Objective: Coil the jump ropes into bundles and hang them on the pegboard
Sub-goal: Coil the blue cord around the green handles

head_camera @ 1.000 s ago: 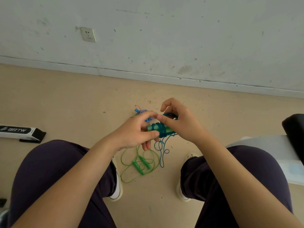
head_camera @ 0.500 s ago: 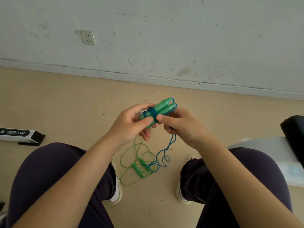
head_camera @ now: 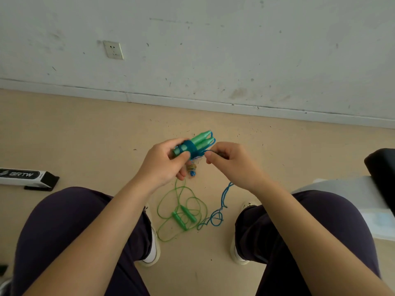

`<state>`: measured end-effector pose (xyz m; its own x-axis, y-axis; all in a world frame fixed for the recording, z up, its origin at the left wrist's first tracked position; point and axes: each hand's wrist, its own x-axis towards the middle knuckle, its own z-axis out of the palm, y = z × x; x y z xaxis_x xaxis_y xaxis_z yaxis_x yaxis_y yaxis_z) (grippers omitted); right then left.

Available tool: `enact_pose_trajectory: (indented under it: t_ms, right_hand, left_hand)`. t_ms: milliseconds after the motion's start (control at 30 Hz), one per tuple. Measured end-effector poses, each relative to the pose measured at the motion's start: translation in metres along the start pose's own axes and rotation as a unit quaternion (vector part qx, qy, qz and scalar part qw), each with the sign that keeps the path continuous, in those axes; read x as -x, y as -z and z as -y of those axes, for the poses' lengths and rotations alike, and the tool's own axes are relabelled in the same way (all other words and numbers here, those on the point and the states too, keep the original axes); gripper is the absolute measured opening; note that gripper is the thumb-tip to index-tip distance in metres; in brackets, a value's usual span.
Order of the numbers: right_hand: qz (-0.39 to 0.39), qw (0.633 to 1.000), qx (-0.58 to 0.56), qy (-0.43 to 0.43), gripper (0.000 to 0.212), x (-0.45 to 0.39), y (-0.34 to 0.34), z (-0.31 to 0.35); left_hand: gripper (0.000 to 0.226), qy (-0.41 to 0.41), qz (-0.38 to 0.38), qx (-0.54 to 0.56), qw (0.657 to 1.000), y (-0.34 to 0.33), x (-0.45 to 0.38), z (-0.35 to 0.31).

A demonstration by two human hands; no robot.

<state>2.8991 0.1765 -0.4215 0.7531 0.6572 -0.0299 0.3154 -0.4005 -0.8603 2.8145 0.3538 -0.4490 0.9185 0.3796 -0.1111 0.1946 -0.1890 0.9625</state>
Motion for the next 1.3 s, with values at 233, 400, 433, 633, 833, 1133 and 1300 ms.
enact_pose_trajectory:
  t_ms: [233,400,433,633,833,1133,1300]
  right_hand:
    - [-0.065,0.992,0.073,0.083,0.018,-0.002,0.003,-0.002]
    - [-0.107,0.989,0.052,0.087,0.012,-0.003,-0.002,-0.002]
    - [-0.106,0.990,0.051,0.078,0.015,-0.003,-0.002,-0.003]
    - [-0.052,0.996,-0.048,0.055,0.021,-0.006,0.002,-0.005]
    - [0.008,0.975,-0.223,-0.017,0.018,-0.005,-0.002,-0.010]
    - [0.037,0.974,-0.218,-0.057,0.007,-0.007,-0.004,-0.014]
    - [0.023,0.991,-0.122,-0.056,0.019,-0.004,-0.003,-0.006]
  left_hand:
    - [0.048,0.002,0.153,-0.086,0.984,-0.003,0.009,-0.005]
    - [0.051,-0.024,0.177,-0.071,0.981,0.000,0.009,-0.010]
    - [0.051,-0.028,0.183,-0.071,0.980,0.000,0.010,-0.010]
    - [0.063,-0.047,0.194,-0.026,0.979,-0.003,0.011,-0.005]
    - [0.065,-0.076,0.165,-0.018,0.983,-0.001,0.010,-0.006]
    - [0.044,-0.067,0.033,0.092,0.993,0.005,0.002,-0.011]
    - [0.042,-0.048,-0.018,0.035,0.998,0.005,-0.001,-0.005]
